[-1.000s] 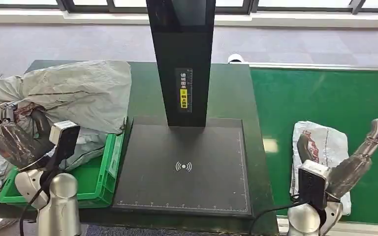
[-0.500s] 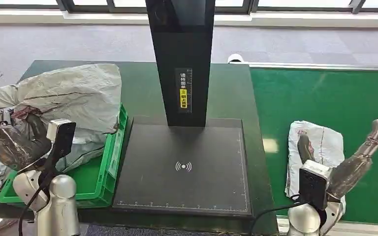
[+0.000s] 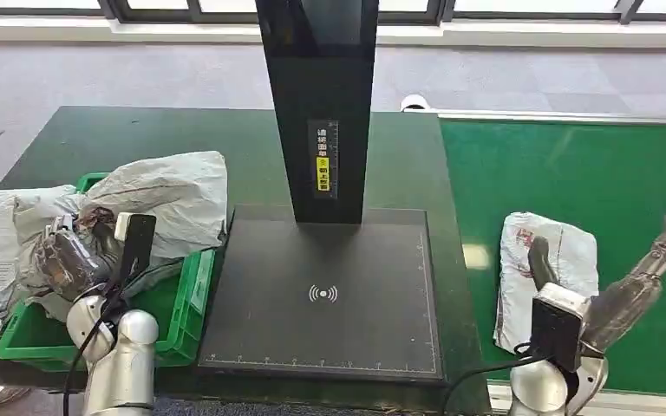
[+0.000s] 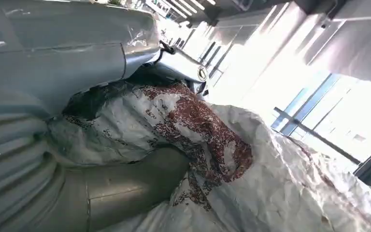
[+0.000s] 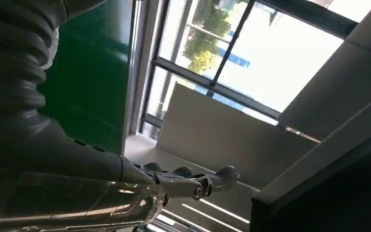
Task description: Moved the parcel from conveyor to table for the left to box.
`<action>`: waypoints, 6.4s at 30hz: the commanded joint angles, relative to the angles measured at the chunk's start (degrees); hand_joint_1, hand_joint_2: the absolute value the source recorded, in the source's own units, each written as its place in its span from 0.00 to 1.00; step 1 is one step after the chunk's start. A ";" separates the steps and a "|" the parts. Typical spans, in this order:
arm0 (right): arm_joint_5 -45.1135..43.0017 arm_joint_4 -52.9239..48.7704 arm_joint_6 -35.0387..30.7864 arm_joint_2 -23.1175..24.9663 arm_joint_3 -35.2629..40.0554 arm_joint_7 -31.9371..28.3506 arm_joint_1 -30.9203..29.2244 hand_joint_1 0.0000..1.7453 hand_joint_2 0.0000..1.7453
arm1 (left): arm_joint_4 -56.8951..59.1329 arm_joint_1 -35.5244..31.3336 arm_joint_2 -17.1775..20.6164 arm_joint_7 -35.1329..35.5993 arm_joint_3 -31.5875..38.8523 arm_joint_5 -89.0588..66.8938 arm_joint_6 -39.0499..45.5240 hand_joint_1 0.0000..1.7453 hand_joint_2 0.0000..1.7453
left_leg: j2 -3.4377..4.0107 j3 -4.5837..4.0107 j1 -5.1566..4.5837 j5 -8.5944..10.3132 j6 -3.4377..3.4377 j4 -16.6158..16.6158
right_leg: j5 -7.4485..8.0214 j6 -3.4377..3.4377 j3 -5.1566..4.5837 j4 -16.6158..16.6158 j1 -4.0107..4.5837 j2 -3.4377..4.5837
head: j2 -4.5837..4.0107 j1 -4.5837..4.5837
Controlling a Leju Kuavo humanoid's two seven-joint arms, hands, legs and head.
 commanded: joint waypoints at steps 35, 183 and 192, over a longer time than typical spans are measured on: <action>-0.38 -0.15 0.02 2.67 -3.64 0.11 -2.15 0.00 1.00 | 0.91 -0.99 0.27 -0.48 4.12 0.48 0.55 0.91 1.00 | 0.02 -0.02 -0.01 0.11 0.00 -0.05 | 0.08 -0.01 -0.01 -0.04 -0.01 0.05 | 0.00 0.00; 18.09 43.53 6.23 -8.70 -6.03 34.97 -13.75 0.00 1.00 | -29.04 17.61 -0.99 -27.58 -20.85 81.41 -59.77 0.00 1.00 | -0.14 -0.12 -0.04 0.25 0.10 -0.10 | 0.25 0.00 -0.05 -0.17 -0.03 -0.18 | 0.00 0.00; 18.09 43.53 6.23 -8.70 -6.03 34.97 -13.75 0.00 1.00 | -29.04 17.61 -0.99 -27.58 -20.85 81.41 -59.77 0.00 1.00 | -0.11 -0.20 -0.04 0.23 0.10 -0.01 | 0.25 0.01 -0.12 -0.09 -0.03 -0.17 | 0.00 0.00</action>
